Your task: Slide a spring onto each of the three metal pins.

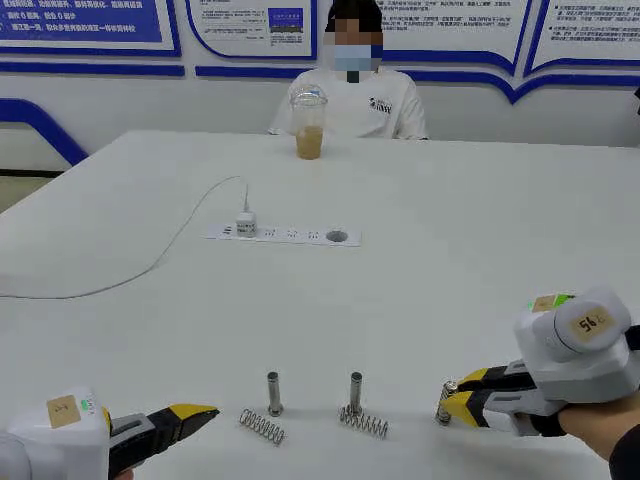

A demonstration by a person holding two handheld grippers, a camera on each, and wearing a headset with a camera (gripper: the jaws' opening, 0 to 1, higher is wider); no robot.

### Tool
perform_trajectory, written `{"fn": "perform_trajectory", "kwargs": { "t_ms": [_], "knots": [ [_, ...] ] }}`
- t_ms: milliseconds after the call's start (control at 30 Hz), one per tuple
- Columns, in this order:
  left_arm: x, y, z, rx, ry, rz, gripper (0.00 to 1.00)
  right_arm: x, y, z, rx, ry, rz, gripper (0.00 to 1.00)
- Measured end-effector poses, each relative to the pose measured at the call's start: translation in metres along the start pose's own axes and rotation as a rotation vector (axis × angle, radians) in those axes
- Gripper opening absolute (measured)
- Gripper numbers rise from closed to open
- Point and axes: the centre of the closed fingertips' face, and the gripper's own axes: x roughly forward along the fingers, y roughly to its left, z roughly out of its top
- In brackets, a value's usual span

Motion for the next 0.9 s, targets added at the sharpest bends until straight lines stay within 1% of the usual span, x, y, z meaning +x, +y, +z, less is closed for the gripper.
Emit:
{"fn": "perform_trajectory", "kwargs": {
  "t_ms": [267,633,900],
  "knots": [
    [0.000,-0.001,0.000,0.000,-0.001,-0.001,0.63,0.001,0.001,-0.007,0.005,0.017,0.004,0.13],
    [-0.001,0.000,0.001,-0.002,-0.005,0.001,0.63,0.002,0.004,-0.021,0.012,0.053,0.014,0.13],
    [-0.001,0.000,0.002,-0.001,-0.008,0.000,0.63,0.003,0.008,-0.022,0.008,0.062,0.024,0.13]
  ]
}}
